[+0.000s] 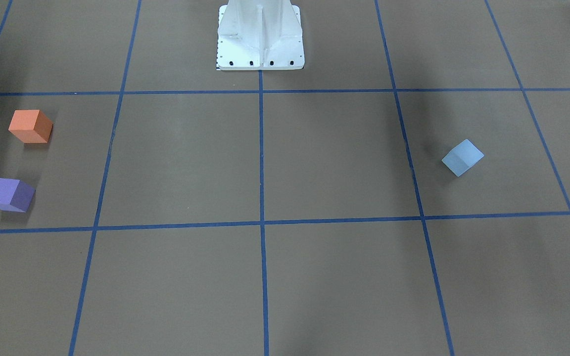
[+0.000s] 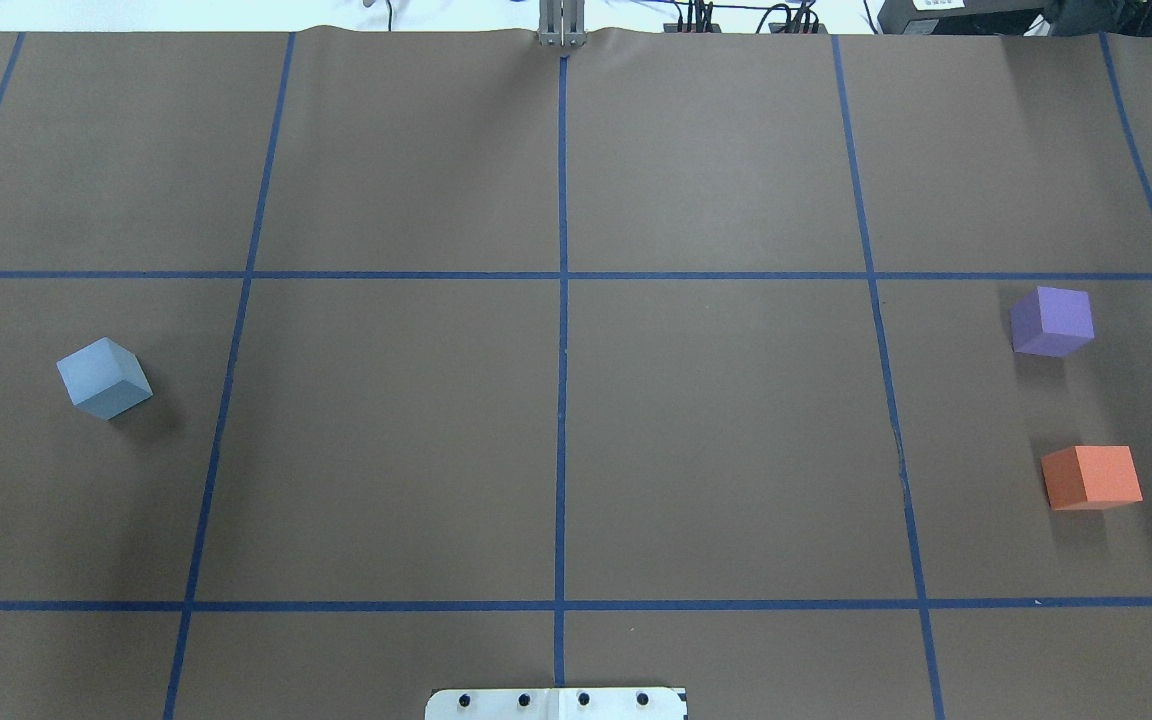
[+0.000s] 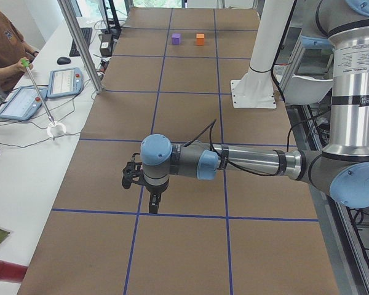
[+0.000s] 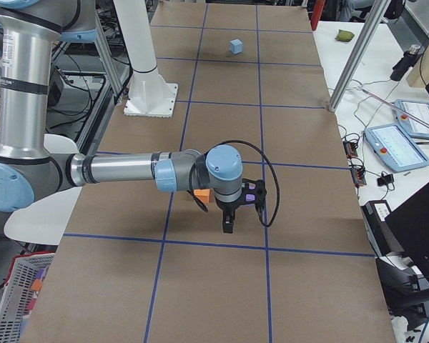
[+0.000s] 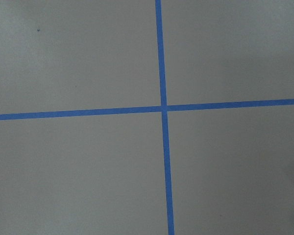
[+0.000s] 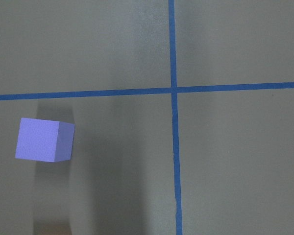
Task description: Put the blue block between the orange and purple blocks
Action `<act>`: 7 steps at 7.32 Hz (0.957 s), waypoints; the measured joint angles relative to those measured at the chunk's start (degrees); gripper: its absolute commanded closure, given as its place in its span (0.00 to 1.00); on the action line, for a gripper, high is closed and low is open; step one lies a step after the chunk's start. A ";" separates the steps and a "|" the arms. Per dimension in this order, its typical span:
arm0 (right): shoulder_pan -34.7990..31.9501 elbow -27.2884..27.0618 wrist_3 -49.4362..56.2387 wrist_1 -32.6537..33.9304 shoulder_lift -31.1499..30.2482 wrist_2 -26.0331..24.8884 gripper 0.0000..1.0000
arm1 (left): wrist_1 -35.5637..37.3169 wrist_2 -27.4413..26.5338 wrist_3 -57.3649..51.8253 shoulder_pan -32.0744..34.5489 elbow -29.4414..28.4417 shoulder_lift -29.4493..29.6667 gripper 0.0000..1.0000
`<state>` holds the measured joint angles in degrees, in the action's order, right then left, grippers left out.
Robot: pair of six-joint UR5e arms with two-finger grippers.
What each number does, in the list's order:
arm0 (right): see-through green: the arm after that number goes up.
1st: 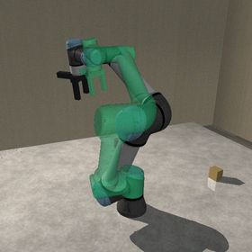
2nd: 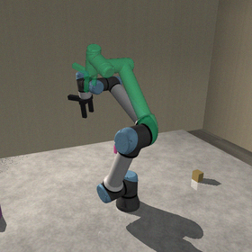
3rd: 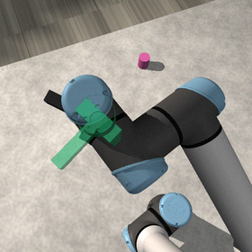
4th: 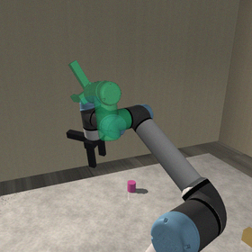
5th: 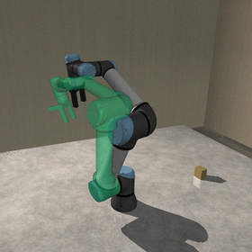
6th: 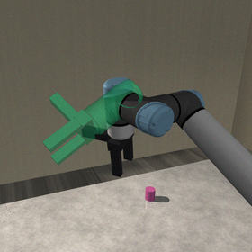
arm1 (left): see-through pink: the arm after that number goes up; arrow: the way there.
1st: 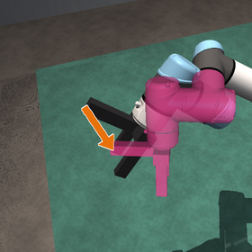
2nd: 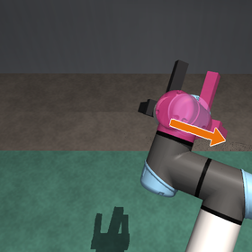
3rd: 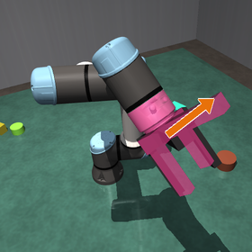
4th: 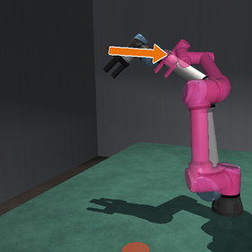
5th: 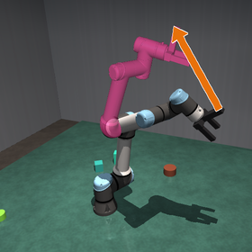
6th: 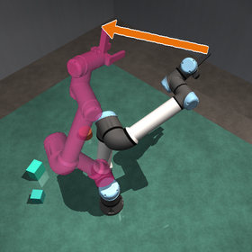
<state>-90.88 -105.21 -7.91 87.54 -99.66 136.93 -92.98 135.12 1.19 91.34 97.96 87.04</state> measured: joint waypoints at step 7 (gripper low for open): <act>0.00 -0.11 -0.09 0.00 -0.19 0.52 0.00 | -1.60 7.77 20.67 -7.58 9.70 2.21 0.00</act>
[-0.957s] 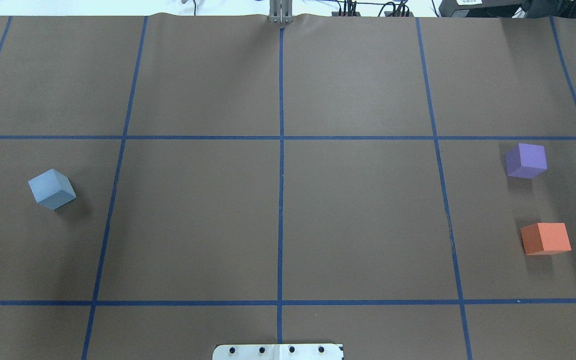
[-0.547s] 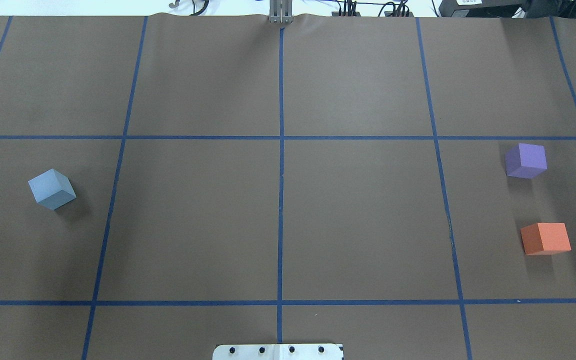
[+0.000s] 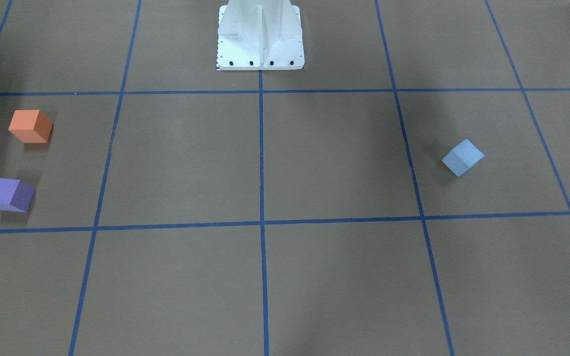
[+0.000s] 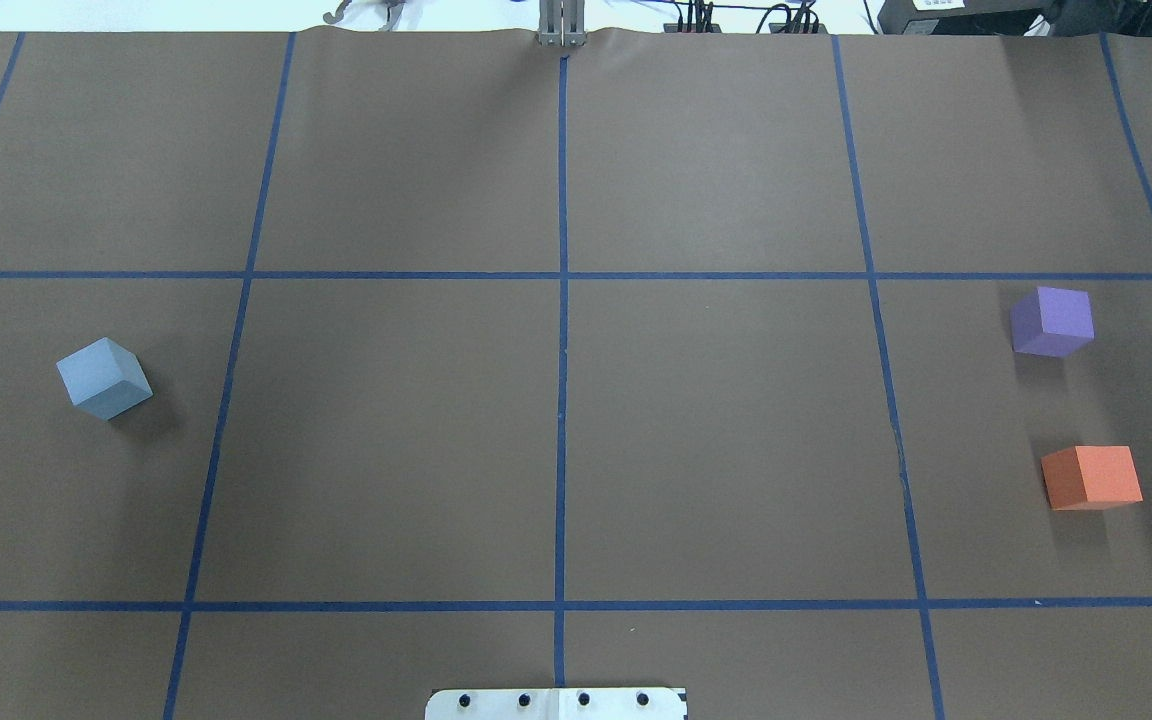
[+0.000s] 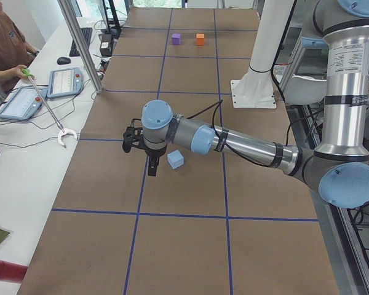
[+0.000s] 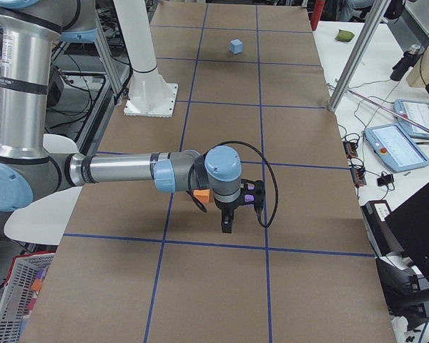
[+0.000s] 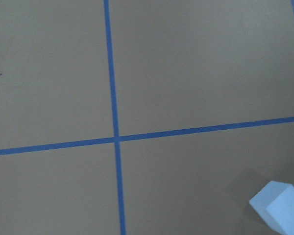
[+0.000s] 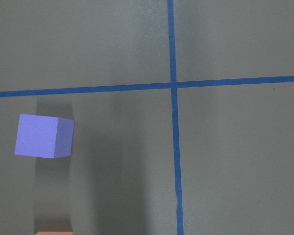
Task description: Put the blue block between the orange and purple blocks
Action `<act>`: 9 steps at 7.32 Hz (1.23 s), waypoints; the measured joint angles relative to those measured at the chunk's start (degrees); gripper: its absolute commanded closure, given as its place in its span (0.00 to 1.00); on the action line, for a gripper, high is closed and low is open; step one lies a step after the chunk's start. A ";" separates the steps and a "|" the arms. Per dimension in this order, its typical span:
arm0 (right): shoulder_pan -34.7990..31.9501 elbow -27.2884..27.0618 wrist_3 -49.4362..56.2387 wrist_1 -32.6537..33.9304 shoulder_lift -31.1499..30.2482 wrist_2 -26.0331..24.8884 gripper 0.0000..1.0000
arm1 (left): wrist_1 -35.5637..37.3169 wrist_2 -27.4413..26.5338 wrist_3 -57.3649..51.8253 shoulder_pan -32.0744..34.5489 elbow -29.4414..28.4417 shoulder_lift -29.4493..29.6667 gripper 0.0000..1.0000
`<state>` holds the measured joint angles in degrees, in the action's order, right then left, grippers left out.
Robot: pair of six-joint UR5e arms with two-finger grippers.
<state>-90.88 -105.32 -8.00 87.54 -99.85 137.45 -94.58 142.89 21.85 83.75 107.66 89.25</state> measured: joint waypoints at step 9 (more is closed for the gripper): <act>0.00 -0.36 0.00 -0.09 -0.34 0.07 0.00 | -13.98 -29.54 49.64 -33.47 -2.26 1.27 0.00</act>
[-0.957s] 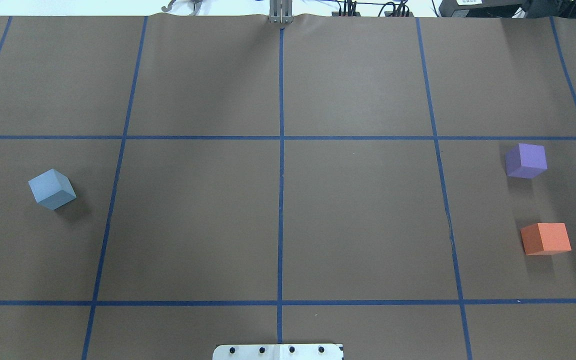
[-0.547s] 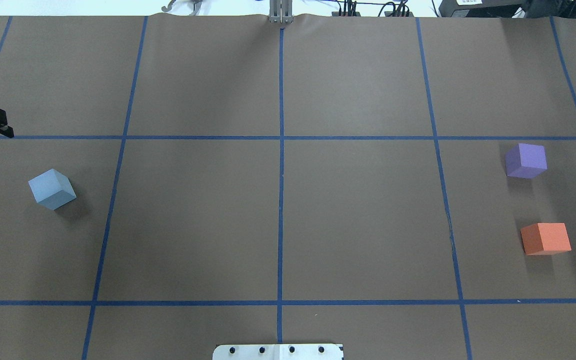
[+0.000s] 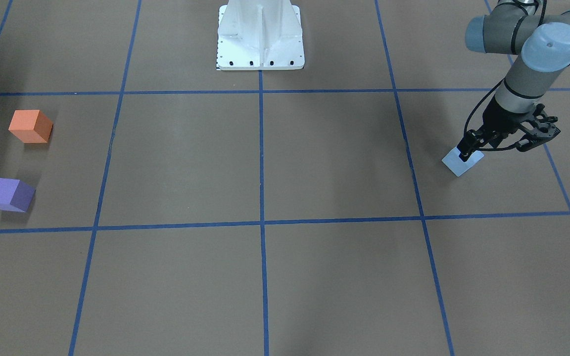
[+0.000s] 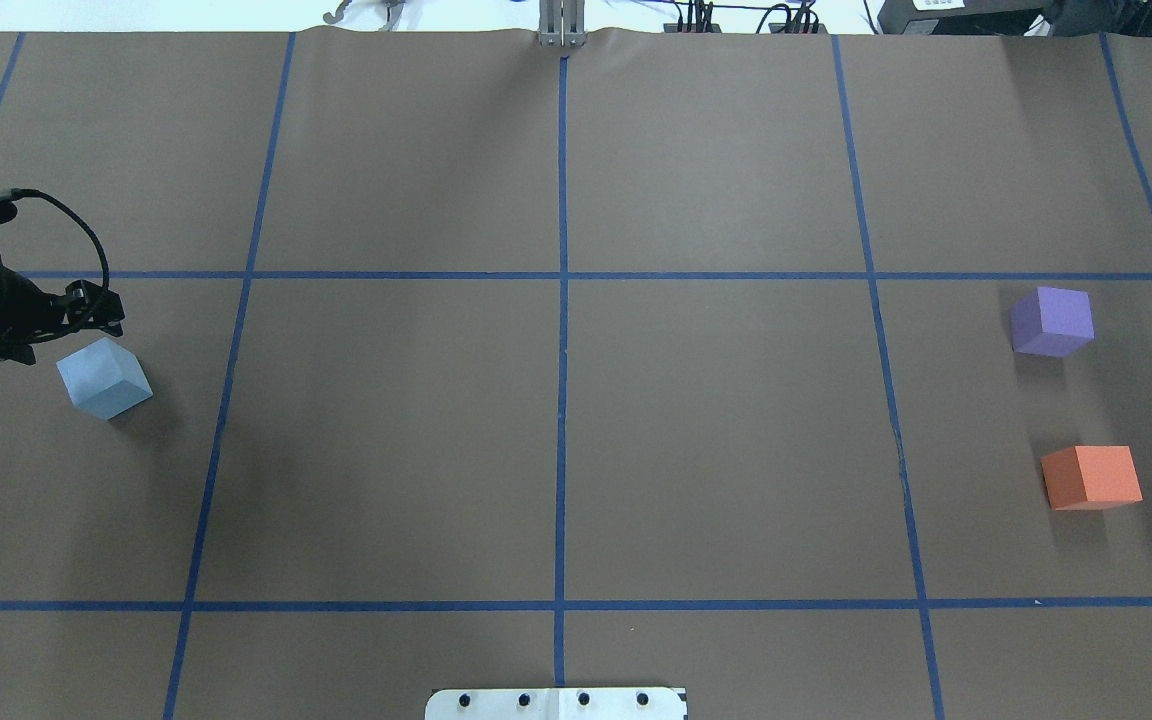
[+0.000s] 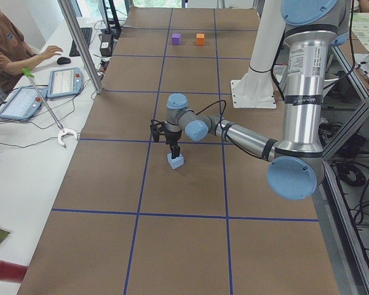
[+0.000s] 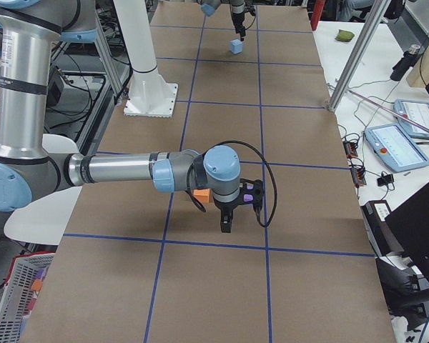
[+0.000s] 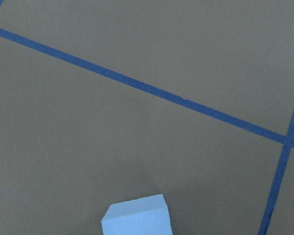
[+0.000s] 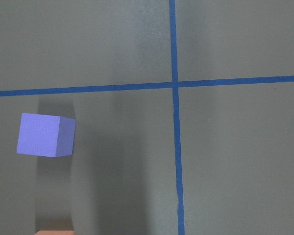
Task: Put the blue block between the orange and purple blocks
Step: 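Lower the left gripper onto the light blue cube and grasp it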
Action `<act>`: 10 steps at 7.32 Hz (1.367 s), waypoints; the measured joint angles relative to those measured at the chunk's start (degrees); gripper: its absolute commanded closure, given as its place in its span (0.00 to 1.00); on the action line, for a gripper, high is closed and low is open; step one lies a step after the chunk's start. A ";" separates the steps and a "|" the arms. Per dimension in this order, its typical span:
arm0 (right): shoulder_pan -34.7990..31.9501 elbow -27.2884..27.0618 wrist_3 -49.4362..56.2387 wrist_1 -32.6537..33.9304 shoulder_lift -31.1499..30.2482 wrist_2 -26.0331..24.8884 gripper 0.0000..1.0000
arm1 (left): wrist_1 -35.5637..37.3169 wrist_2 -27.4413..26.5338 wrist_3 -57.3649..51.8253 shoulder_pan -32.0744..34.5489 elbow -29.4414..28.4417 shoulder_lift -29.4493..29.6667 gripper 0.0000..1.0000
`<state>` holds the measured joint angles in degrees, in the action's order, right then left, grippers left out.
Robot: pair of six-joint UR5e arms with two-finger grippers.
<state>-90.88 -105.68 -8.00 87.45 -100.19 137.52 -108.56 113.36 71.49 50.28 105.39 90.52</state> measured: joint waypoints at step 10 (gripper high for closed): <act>0.00 -1.45 -0.02 0.13 0.47 -0.08 0.00 | -1.92 -0.49 0.30 -5.49 -4.10 -0.03 1.00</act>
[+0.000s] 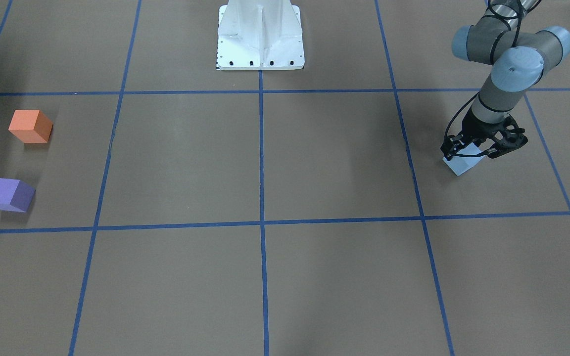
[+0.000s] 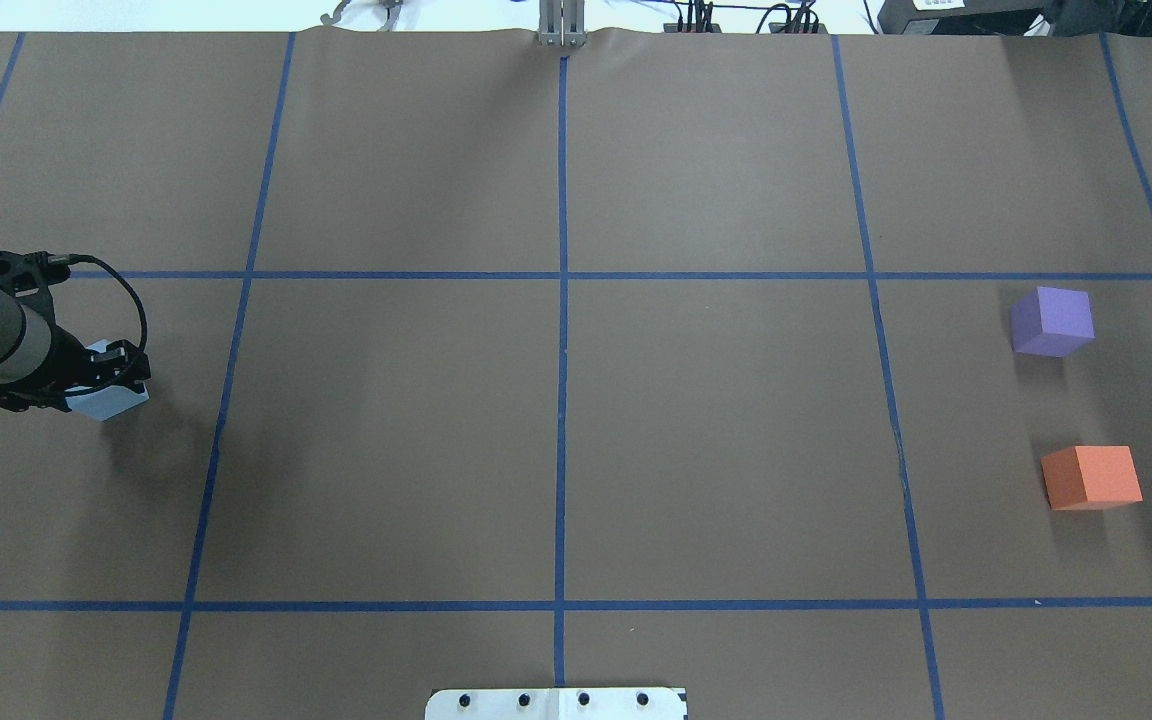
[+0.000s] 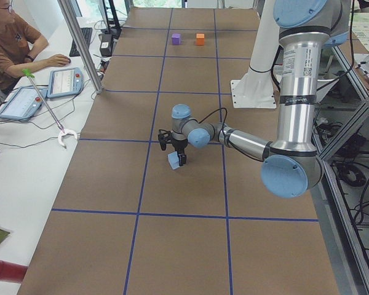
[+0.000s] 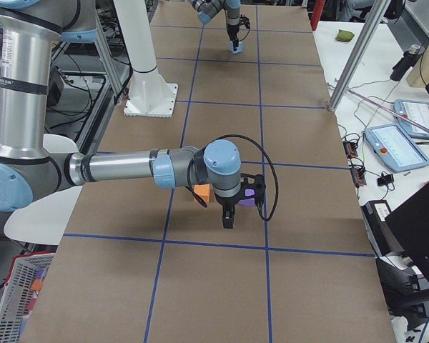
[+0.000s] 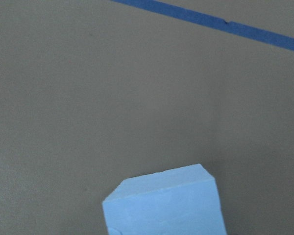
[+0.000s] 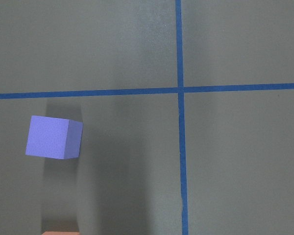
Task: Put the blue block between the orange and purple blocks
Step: 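Lower the left gripper onto the light blue cube and grasp it, then carry the light blue cube with the left gripper toward the table center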
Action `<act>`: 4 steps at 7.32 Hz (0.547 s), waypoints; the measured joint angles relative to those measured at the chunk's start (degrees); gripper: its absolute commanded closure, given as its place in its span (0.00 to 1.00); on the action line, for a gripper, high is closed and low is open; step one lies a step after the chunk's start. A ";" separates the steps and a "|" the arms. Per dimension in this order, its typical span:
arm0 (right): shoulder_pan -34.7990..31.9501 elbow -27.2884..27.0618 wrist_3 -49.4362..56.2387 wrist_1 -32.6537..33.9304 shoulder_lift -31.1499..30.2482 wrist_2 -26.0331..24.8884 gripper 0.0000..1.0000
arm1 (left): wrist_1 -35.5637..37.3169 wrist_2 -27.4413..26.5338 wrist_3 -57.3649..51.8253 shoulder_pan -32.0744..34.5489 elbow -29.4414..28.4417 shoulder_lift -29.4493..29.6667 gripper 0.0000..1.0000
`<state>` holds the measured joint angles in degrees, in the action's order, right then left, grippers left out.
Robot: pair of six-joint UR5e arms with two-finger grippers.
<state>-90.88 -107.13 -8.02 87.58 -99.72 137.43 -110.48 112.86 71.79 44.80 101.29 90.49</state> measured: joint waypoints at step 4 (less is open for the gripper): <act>-0.08 -2.98 -0.10 3.60 0.61 0.19 0.00 | 5.77 0.89 -0.63 0.18 5.61 1.11 1.00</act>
<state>-90.96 -110.12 -8.12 91.18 -99.11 137.63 -104.71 113.75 71.16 44.98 106.90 91.60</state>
